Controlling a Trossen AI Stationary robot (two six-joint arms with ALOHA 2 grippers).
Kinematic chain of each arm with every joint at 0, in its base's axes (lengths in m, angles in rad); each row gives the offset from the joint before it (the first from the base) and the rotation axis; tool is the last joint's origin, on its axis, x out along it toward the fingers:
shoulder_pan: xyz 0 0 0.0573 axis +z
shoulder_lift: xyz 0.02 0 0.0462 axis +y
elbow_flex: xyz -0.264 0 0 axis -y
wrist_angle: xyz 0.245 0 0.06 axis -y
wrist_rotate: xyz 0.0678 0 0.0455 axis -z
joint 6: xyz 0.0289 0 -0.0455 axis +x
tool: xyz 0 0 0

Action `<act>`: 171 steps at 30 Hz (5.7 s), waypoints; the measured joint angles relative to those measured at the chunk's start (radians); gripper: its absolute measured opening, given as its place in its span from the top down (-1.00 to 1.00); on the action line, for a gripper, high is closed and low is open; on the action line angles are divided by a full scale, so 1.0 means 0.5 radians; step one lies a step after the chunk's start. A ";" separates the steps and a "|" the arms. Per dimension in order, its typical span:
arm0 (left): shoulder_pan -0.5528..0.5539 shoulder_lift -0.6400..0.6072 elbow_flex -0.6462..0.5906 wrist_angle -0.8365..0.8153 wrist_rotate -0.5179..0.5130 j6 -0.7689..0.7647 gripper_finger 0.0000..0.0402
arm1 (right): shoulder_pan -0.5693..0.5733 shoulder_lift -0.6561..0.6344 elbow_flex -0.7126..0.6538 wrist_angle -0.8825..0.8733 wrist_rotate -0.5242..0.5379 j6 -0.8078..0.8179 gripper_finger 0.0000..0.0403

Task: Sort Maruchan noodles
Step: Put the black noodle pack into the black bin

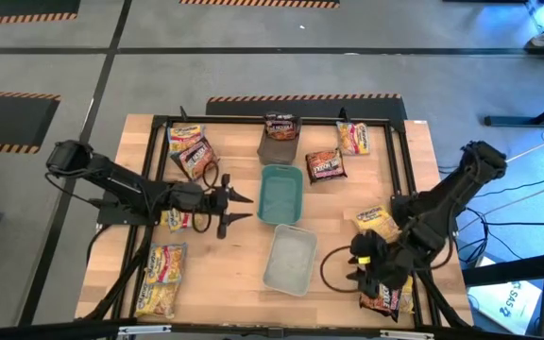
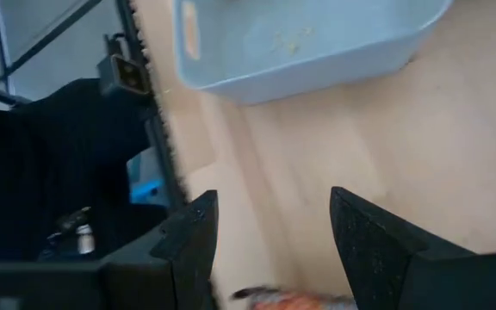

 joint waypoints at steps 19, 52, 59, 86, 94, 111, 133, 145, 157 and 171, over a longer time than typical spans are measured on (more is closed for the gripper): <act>-0.250 0.363 0.236 0.007 -0.002 -0.107 0.13 | 0.408 0.452 0.055 -0.199 -0.626 1.046 -0.02; -0.306 0.396 0.547 -0.292 -0.144 -0.168 0.13 | 0.089 0.476 0.243 -0.273 0.272 -0.239 -0.02; -0.270 0.793 1.058 -0.450 -0.178 0.189 0.13 | 0.571 0.308 0.174 -0.431 0.499 0.685 -0.02; -0.235 2.065 2.586 -0.862 0.349 0.381 0.13 | 0.935 0.610 0.159 -0.577 0.477 1.773 -0.02; -0.227 2.339 3.092 -1.372 0.450 0.358 0.13 | 0.937 0.694 0.159 -0.635 0.486 1.736 -0.02; -0.296 2.183 3.211 -2.149 0.128 0.331 0.13 | 0.668 0.828 0.160 -0.345 0.291 0.937 -0.02; -0.336 2.164 3.210 -2.278 0.052 0.305 0.13 | 0.679 1.162 0.169 -0.159 0.460 -0.628 -0.02; -0.337 2.164 3.208 -2.230 0.053 0.314 0.13 | 0.672 1.181 0.161 -0.154 0.641 -0.619 0.72; -0.344 2.150 3.207 -2.257 0.050 0.316 0.13 | 0.656 1.187 0.241 -0.222 0.722 -0.504 0.99; -0.424 1.864 3.207 -2.854 -0.156 0.155 0.13 | 0.586 1.180 0.760 -0.937 0.859 -0.490 1.00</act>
